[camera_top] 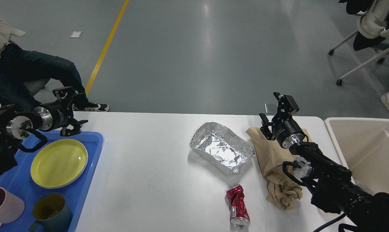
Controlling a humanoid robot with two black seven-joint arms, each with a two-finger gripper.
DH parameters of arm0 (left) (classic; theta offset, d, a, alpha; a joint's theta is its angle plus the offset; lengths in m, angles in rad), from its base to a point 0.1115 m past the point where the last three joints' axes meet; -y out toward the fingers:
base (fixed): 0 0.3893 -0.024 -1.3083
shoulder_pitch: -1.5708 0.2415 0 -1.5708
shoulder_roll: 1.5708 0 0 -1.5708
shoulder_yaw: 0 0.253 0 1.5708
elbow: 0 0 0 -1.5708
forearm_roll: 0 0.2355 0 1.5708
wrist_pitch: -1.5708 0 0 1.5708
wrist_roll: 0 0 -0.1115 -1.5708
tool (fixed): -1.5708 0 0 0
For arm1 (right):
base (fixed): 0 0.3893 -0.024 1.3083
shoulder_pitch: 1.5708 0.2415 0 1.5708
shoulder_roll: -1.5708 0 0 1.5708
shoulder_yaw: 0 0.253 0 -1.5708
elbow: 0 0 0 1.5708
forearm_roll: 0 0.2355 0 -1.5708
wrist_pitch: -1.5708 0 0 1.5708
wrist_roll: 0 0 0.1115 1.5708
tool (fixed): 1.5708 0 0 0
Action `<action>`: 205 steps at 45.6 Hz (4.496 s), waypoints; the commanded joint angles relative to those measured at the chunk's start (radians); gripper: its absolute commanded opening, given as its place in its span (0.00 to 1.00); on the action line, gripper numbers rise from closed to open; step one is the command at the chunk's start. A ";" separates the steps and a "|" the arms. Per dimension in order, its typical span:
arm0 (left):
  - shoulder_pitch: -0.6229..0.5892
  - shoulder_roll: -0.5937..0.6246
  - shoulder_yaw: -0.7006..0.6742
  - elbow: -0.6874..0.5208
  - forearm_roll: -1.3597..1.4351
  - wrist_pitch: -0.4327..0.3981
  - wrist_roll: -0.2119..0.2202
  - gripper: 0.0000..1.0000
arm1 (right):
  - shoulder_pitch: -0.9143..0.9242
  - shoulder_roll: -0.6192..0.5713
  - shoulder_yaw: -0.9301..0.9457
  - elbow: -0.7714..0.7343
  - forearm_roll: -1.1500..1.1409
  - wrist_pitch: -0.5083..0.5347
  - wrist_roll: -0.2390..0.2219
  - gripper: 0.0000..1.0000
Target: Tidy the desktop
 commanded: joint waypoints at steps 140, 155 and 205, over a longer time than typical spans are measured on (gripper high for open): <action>0.290 -0.346 -0.634 -0.011 0.002 -0.246 -0.407 0.96 | 0.000 0.000 0.000 0.001 0.000 0.000 0.000 1.00; 0.290 -0.346 -0.634 -0.011 0.002 -0.246 -0.407 0.96 | 0.000 0.000 0.000 0.000 0.000 0.000 0.000 1.00; 0.290 -0.346 -0.634 -0.011 0.002 -0.246 -0.407 0.96 | 0.109 -0.293 0.006 0.000 0.000 0.000 0.001 1.00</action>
